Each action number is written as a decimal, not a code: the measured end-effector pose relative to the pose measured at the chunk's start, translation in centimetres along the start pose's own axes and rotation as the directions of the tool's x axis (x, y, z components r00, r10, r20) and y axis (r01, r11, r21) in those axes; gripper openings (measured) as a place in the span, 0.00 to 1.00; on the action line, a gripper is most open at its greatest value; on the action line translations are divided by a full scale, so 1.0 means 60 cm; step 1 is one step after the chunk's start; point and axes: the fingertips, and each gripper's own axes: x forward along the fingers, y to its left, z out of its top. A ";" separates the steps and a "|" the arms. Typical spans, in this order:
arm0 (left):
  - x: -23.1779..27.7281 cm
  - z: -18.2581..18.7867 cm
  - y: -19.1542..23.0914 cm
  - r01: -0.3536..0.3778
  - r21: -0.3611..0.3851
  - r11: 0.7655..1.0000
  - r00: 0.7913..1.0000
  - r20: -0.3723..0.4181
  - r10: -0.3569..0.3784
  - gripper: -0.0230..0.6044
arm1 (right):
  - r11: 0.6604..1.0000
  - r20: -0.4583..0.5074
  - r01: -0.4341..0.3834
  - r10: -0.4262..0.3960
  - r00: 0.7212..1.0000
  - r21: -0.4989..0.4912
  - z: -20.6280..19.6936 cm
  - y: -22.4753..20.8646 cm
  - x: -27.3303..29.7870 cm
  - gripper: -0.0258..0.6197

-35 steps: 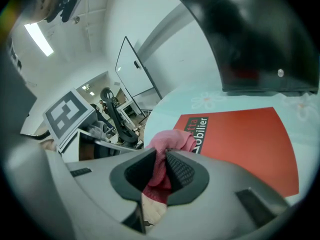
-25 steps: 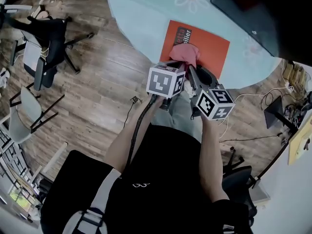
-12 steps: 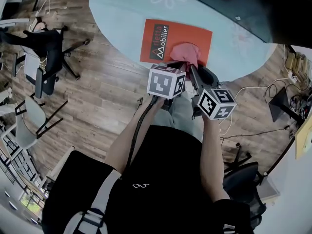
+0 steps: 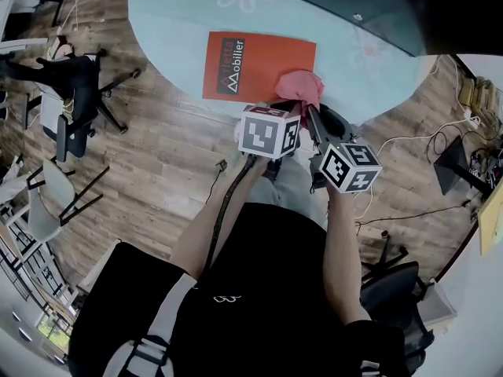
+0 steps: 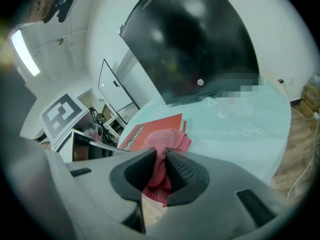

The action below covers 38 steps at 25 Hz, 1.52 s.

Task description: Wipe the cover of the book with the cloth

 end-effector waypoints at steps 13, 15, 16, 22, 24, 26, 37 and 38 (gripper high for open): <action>-0.071 0.165 -0.104 0.037 0.086 0.996 0.959 0.277 -0.059 0.06 | 0.992 0.216 -0.009 0.036 0.976 -0.126 0.161 -0.014 -0.102 0.14; -0.093 0.195 -0.121 0.039 0.110 0.993 0.942 0.327 -0.073 0.06 | 0.990 0.256 -0.016 0.052 0.965 -0.141 0.191 -0.011 -0.115 0.14; -0.104 0.207 -0.132 0.039 0.125 0.991 0.934 0.347 -0.081 0.06 | 0.989 0.274 -0.019 0.060 0.960 -0.149 0.205 -0.009 -0.120 0.14; -0.173 0.266 -0.186 0.057 0.173 0.983 0.882 0.453 -0.131 0.06 | 0.970 0.374 -0.052 0.141 0.917 -0.239 0.284 0.031 -0.157 0.14; -0.202 0.295 -0.202 0.051 0.201 0.978 0.855 0.498 -0.147 0.06 | 0.958 0.430 -0.059 0.181 0.885 -0.282 0.316 0.054 -0.173 0.14; -0.230 0.316 -0.217 0.034 0.238 0.971 0.829 0.536 -0.160 0.06 | 0.946 0.483 -0.062 0.217 0.848 -0.317 0.343 0.074 -0.192 0.13; -0.297 0.367 -0.219 -0.059 0.291 0.955 0.759 0.635 -0.146 0.06 | 0.900 0.561 -0.015 0.285 0.777 -0.436 0.428 0.120 -0.242 0.13; -0.299 0.371 -0.221 -0.059 0.294 0.954 0.754 0.639 -0.150 0.06 | 0.898 0.563 -0.013 0.286 0.775 -0.439 0.432 0.121 -0.245 0.13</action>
